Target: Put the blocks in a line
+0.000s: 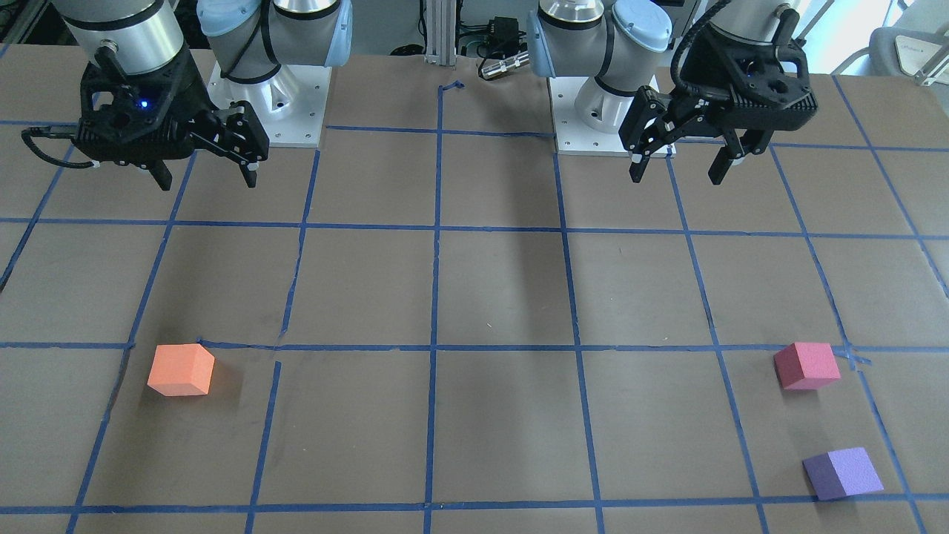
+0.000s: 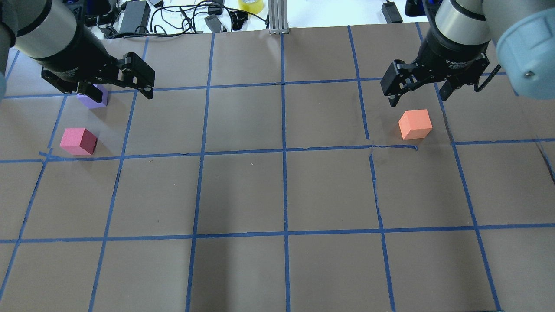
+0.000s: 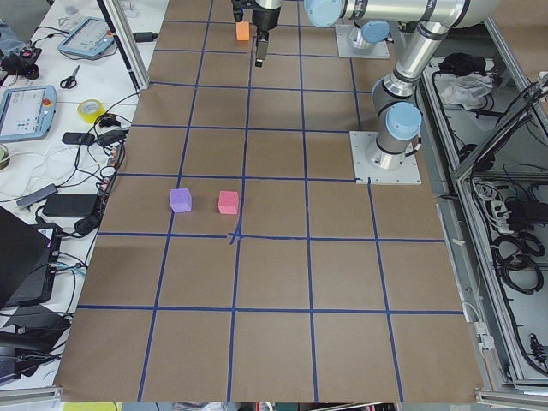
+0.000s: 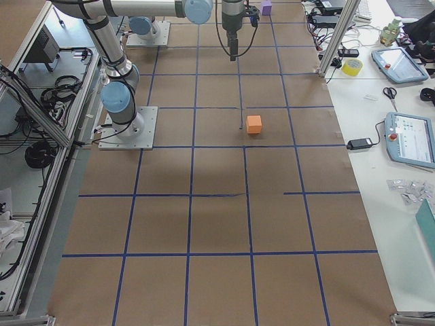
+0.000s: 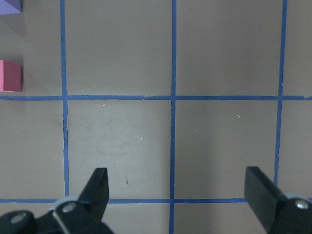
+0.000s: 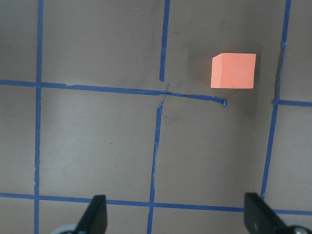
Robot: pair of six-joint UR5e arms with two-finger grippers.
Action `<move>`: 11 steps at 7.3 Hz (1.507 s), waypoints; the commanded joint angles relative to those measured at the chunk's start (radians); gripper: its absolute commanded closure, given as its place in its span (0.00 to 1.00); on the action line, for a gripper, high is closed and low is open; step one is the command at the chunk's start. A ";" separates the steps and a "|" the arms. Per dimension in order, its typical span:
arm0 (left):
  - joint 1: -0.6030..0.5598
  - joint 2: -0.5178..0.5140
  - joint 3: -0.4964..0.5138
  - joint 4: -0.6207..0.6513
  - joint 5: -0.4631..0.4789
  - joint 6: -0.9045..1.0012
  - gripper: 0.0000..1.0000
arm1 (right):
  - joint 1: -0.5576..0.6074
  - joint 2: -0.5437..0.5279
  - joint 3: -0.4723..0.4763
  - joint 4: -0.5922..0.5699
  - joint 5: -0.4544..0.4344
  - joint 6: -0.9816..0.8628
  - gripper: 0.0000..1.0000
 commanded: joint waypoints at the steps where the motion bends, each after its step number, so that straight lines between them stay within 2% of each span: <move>1: 0.000 0.002 0.000 0.001 0.001 0.000 0.00 | -0.001 0.002 0.003 0.000 -0.008 0.000 0.00; 4: 0.000 -0.007 0.000 0.001 0.000 0.000 0.00 | -0.008 0.011 0.003 -0.018 -0.011 -0.015 0.00; 6: 0.000 -0.016 0.002 0.003 -0.002 -0.003 0.00 | -0.019 0.019 0.005 -0.024 -0.108 -0.029 0.00; 7: 0.000 -0.013 0.002 0.003 -0.002 -0.002 0.00 | -0.027 0.049 0.005 -0.032 -0.126 -0.029 0.00; 9: 0.000 -0.015 0.002 0.004 -0.002 -0.006 0.00 | -0.103 0.085 0.006 -0.104 -0.109 -0.163 0.00; 10: 0.000 -0.010 0.002 0.003 -0.002 0.000 0.00 | -0.141 0.136 0.023 -0.174 -0.091 -0.182 0.00; 11: 0.000 -0.012 0.002 0.004 -0.002 0.002 0.00 | -0.168 0.190 0.046 -0.301 -0.072 -0.186 0.00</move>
